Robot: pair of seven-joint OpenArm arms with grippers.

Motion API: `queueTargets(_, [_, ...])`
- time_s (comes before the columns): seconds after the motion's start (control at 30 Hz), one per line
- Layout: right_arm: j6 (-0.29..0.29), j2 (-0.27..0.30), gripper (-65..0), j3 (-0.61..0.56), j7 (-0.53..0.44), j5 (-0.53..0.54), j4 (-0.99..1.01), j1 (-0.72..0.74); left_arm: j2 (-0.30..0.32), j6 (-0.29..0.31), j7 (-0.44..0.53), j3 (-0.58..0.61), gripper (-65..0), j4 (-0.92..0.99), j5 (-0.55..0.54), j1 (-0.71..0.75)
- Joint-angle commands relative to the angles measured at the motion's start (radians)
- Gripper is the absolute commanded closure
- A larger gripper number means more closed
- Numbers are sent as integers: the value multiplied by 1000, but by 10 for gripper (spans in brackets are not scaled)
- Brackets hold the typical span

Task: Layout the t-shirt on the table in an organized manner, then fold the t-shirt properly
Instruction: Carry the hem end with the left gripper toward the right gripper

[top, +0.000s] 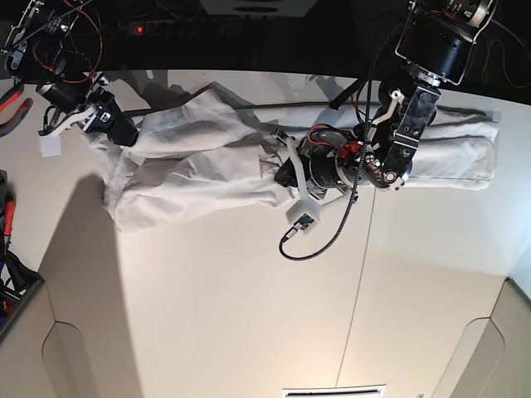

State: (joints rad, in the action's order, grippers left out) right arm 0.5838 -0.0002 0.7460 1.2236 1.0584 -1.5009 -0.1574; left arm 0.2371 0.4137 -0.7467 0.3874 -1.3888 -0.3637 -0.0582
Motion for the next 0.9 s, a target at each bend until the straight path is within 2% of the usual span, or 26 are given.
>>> queueTargets(0.0, [4,8,0,-3,0,36,-19,5,-6,-11,-20,-1,0,-3,20,-5])
queueTargets(0.27, [7,8,0,-116,61,132,-19,5,-10,-2,-20,2,0,-3,15,-5])
queueTargets(0.53, [8,-3,0,-314,60,126,-18,48,-10,2,-21,2,0,-3,12,-1])
queueTargets(0.7, [15,-30,0,-344,44,33,-18,140,-10,33,-20,1,0,-3,0,18])
queueTargets(0.87, [14,-33,0,-344,-16,-77,-18,212,-9,49,-21,1,0,-3,-48,23])
